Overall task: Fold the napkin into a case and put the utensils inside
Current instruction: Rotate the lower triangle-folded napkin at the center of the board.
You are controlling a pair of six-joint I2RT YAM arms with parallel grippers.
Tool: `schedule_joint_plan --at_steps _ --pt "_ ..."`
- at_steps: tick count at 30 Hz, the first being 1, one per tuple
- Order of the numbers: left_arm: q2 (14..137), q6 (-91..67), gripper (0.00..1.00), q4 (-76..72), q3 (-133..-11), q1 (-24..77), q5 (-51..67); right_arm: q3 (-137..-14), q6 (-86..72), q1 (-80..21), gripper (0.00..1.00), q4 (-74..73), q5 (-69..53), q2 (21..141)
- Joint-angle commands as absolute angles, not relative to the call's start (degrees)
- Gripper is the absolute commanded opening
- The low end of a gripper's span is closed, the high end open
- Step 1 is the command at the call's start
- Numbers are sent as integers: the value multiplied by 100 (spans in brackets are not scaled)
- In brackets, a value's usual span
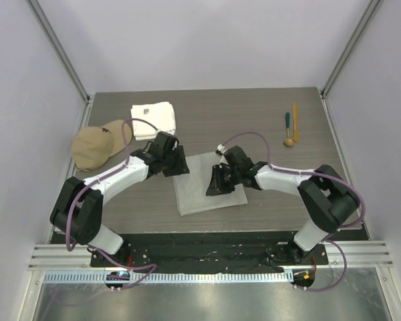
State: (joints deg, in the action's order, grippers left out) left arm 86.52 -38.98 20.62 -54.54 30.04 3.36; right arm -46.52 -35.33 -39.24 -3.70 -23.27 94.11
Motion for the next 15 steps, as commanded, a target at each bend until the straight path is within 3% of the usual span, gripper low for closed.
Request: schedule_joint_plan --at_steps 1,6,7,10,13,15 --pt "8332 -3902 44 1645 -5626 3611 202 -4694 -3481 -3202 33 -1008 -1996 8343" --pt "8262 -3824 43 767 -5397 4610 -611 -4404 -3428 -1980 46 -2028 -1425 7420" --pt "8331 -3754 43 721 -5423 4849 -859 -4386 -3419 -1804 57 -2204 -1058 7183" --pt "8577 -3315 45 650 -5686 5761 -1835 -4316 -3454 -1311 74 -2794 -327 6821" --pt "9104 -2577 51 746 -6160 6509 -2379 -4184 -3454 -810 84 -3014 -26 6461" --pt "9526 -2260 53 826 -6510 6732 -2470 -4096 -3445 -224 86 -3032 -253 6285"
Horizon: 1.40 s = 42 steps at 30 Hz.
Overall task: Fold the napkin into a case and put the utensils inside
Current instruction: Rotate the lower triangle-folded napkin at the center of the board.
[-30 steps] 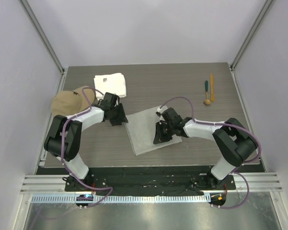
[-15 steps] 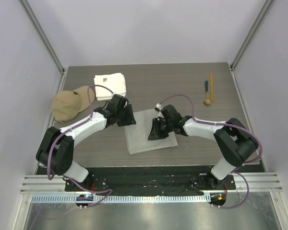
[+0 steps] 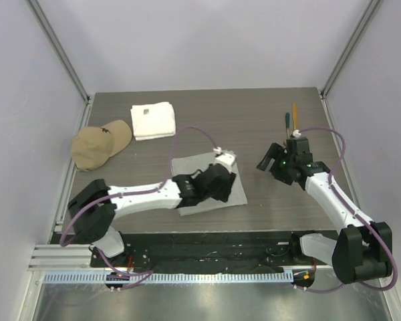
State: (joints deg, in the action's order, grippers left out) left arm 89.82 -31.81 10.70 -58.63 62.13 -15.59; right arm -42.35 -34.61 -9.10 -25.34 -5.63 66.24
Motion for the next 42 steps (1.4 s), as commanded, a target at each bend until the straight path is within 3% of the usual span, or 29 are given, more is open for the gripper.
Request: schedule_joint_plan --at_steps 1,8,11,17,26,31,36,42 --pt "9675 -2076 53 861 -6626 6785 -2391 -4061 -3402 -72 86 -3006 -420 6249" --pt "10406 -2135 52 1266 -7549 6891 -2207 -4342 -2769 264 84 -2656 -1993 6899" --pt "10223 -2687 49 1240 -7332 6864 -2285 -4429 -2506 106 85 -2347 -2672 7346" --pt "8993 -3058 49 597 -6435 6531 -1916 -4710 -2303 -903 84 -2189 -1847 7979" --pt "7271 -3691 51 633 -5371 5389 -1266 -5984 -1802 -2082 66 -2759 -697 9420" --pt "6830 -3665 52 738 -5028 5151 -1204 -6512 -1521 -2531 63 -3216 -98 9914" --pt "6689 -3639 51 765 -4816 5010 -1090 -6548 -1380 -2768 54 -3278 174 10133" --pt "6759 -3560 51 712 -4799 5010 -950 -6451 -1318 -2848 52 -3296 395 10125"
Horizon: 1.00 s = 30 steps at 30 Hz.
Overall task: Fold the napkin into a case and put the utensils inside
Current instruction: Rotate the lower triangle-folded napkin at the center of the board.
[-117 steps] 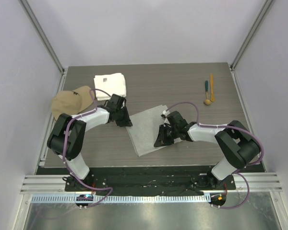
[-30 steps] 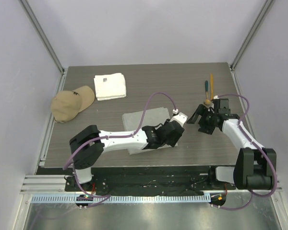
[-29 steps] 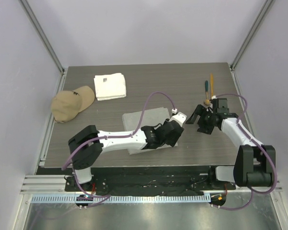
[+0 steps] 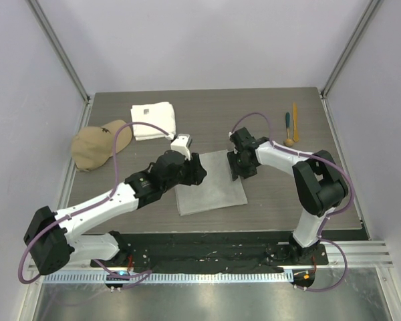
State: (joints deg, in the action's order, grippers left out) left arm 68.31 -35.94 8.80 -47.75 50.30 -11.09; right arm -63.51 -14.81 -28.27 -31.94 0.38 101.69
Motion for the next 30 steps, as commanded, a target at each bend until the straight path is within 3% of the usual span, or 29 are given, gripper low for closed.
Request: schedule_joint_plan --at_steps 1,15,30 --pt "6828 -3551 51 703 -4808 5001 -914 -6451 -1310 -2848 52 -3305 378 10134" --pt "7663 -3726 49 1072 -5212 4939 -589 -6469 -1415 -2961 51 -3217 246 10195" --pt "7963 -3885 45 949 -5273 4931 -255 -6161 -1609 -3217 40 -2874 316 10266"
